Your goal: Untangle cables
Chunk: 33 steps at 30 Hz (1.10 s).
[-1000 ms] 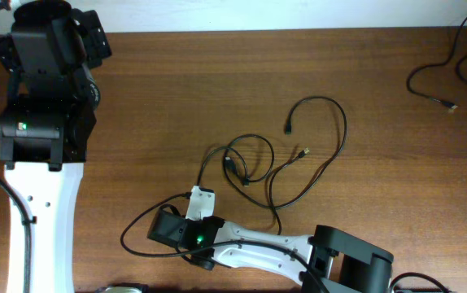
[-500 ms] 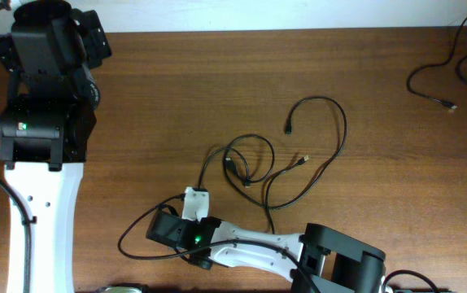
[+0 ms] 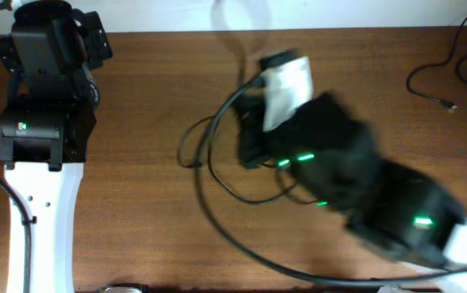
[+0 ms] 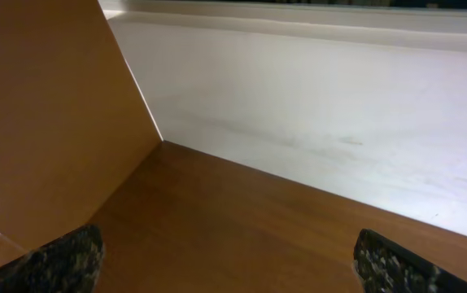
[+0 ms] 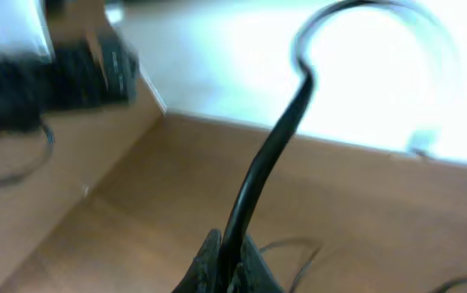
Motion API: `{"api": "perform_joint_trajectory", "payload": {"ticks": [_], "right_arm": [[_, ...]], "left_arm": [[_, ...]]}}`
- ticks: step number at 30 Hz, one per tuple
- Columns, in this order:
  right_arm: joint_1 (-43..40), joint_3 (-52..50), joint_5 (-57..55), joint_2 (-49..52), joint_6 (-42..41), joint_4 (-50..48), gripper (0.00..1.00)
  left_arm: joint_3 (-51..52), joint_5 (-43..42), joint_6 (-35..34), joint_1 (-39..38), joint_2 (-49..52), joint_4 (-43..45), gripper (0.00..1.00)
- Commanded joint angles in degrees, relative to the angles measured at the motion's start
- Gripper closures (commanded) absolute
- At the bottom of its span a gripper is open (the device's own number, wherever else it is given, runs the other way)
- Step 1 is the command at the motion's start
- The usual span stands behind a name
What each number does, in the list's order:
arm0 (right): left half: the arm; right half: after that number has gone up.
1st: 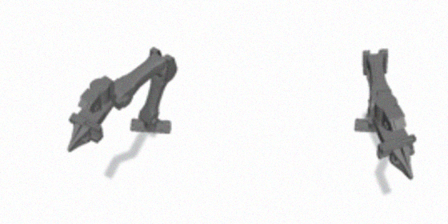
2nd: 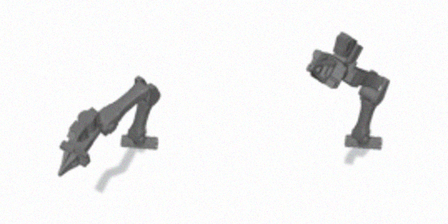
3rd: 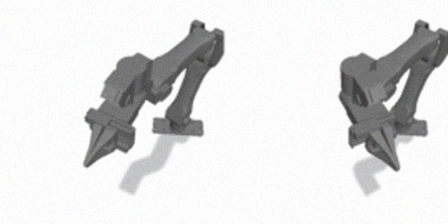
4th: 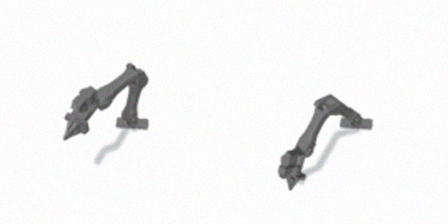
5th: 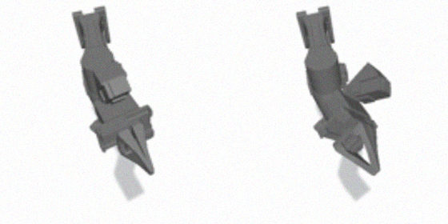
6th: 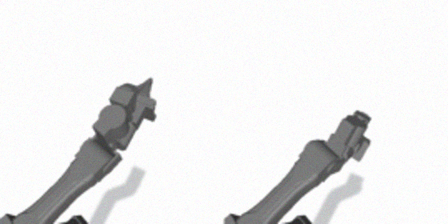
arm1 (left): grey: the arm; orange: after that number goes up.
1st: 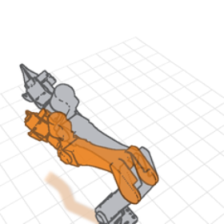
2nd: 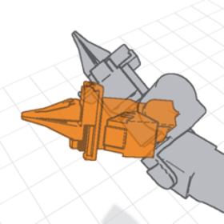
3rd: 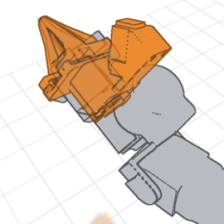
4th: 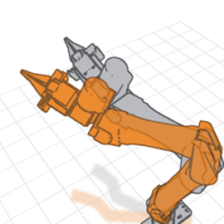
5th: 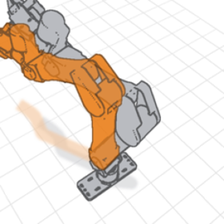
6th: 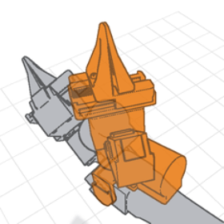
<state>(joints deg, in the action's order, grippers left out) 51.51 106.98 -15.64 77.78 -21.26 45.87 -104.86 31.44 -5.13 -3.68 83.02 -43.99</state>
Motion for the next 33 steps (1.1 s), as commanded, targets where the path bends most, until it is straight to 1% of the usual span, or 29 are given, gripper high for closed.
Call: {"api": "perform_joint_trajectory", "payload": {"ticks": [1, 2, 5, 7, 8, 11, 14, 16, 17, 20, 23, 25, 28, 29, 32, 33], "right_arm": [[-6.32, 7.48, -4.48, 0.04, 7.85, -0.17, 0.96], [-10.73, 8.02, -6.08, 0.09, 7.76, -0.2, 0.96], [-25.05, 8.0, -5.86, 1.86, 7.72, 1.99, 0.96], [-31.82, 8.0, -5.88, 3.02, 7.74, 2.34, 0.96], [-37.35, 8.0, -5.86, 3.23, 7.76, 2.38, 0.96], [-48.92, 8.13, -5.77, 2.49, 7.76, 2.4, 0.96], [-62.12, 8.11, -3.02, 1.68, 10.91, 3.23, 0.96], [-68.08, 8.11, -3.04, 1.9, 11.43, 3.48, 0.96], [-72.65, 8.11, -3.08, 2.4, 11.41, 3.39, 0.96], [-81.79, 8.11, -3.04, 5.16, 11.06, 2.75, 0.96], [-85.44, 8.11, -2.82, 7.78, 10.38, -0.11, 0.96], [-85.72, 8.11, -3.06, 8.41, 14.1, -3.28, 0.96], [-85.7, 8.11, -2.97, 8.41, 17.0, -7.34, 0.96], [-85.66, 8.09, -1.73, 8.44, 18.82, -7.21, 0.96], [-85.66, 7.91, 9.31, 10.8, 27.91, -3.02, 0.96], [-85.66, 7.63, 11.63, 11.61, 29.73, -1.84, 0.96]], "left_arm": [[-0.09, -0.57, 0.92, 0.09, -1.09, -0.07, 0.01], [-0.09, -0.59, 0.92, 0.09, -1.2, -0.17, 0.01], [-0.09, -0.15, 0.92, 0.11, -1.42, -0.17, 0.01], [-0.09, -0.17, 0.94, 0.11, -1.42, -0.17, 0.01], [-0.09, -0.15, 0.94, 0.11, -1.42, -0.22, 0.01], [-0.09, -0.15, 0.94, 0.11, -1.42, -0.24, 0.01], [-0.09, -0.17, 0.94, 0.11, -1.42, -0.24, 0.01], [-0.09, -0.17, 0.94, 0.11, -1.42, -0.24, 0.01], [-0.09, -0.17, 0.94, 0.11, -1.42, -0.24, 0.01], [-0.09, -0.17, 0.94, 0.11, -1.42, -0.22, 0.01], [-0.09, -0.15, 0.94, 0.11, -1.42, -0.31, 0.01], [-0.09, -0.15, 0.94, 0.11, -1.42, -0.42, 0.01], [-0.09, -0.17, 0.94, 0.11, -1.42, -0.48, 0.01], [-0.09, -0.17, 0.94, 0.11, -1.42, -0.55, 0.01], [-0.09, -0.17, 0.94, 0.11, -1.4, -0.7, 0.01], [-0.09, -0.17, 0.94, 0.11, -1.4, -0.7, 0.01]]}}
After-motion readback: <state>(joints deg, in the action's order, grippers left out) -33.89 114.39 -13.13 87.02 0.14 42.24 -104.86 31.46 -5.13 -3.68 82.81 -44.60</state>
